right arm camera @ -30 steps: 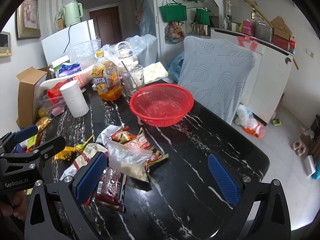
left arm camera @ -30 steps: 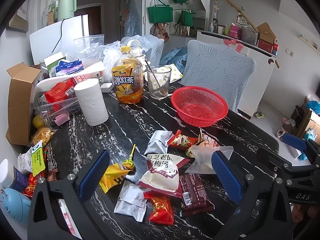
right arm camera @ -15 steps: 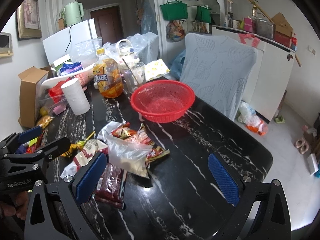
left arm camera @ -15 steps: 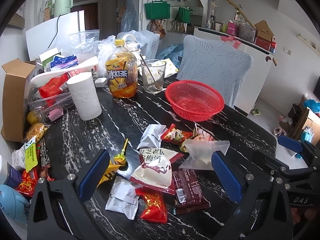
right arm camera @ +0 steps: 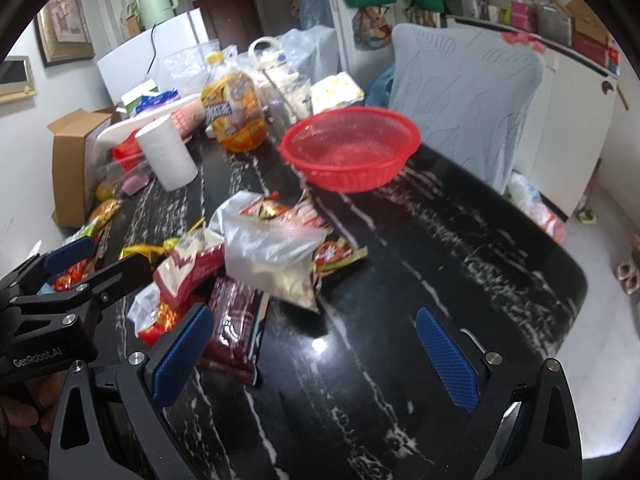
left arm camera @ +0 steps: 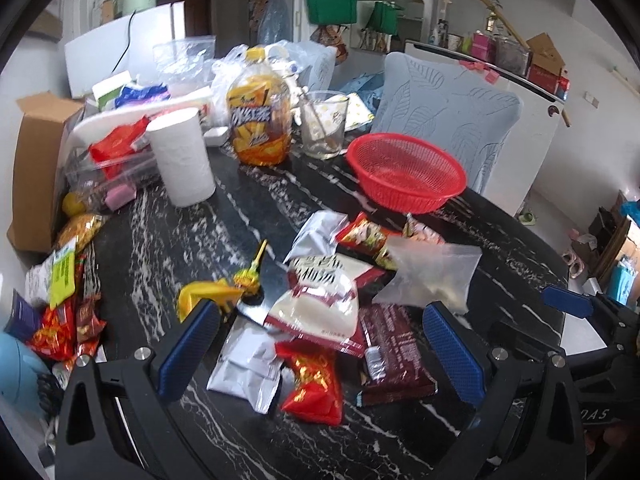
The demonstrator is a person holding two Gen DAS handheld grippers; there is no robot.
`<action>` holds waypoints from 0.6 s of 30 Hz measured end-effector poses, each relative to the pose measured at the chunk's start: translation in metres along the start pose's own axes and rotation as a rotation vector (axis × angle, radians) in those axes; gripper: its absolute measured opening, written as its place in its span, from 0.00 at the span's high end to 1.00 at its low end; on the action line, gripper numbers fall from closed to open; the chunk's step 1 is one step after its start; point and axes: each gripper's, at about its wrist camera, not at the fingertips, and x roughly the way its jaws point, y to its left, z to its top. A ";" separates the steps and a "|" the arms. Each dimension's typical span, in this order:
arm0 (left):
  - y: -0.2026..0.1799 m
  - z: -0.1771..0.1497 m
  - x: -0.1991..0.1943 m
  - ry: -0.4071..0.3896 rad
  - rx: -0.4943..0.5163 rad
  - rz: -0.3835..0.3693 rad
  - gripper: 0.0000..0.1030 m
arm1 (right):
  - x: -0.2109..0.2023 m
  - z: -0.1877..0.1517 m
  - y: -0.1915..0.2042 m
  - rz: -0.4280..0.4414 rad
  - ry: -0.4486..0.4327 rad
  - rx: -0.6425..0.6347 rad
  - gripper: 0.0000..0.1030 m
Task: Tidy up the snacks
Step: 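Grasp the red candy packet with the left tool while the right tool grasps the brown chocolate bar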
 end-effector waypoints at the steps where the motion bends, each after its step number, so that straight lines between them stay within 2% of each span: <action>1: 0.003 -0.002 0.002 0.008 -0.010 0.001 0.00 | 0.003 -0.001 0.001 0.013 0.009 -0.002 0.00; 10: 0.025 -0.019 0.007 0.041 -0.078 0.050 0.00 | 0.025 -0.009 0.017 0.098 0.084 -0.057 0.04; 13: 0.033 -0.022 0.005 0.042 -0.089 0.061 0.00 | 0.035 -0.014 0.023 0.130 0.128 -0.072 0.08; 18: 0.046 -0.027 0.006 0.052 -0.134 0.068 0.00 | 0.049 -0.017 0.035 0.183 0.173 -0.092 0.19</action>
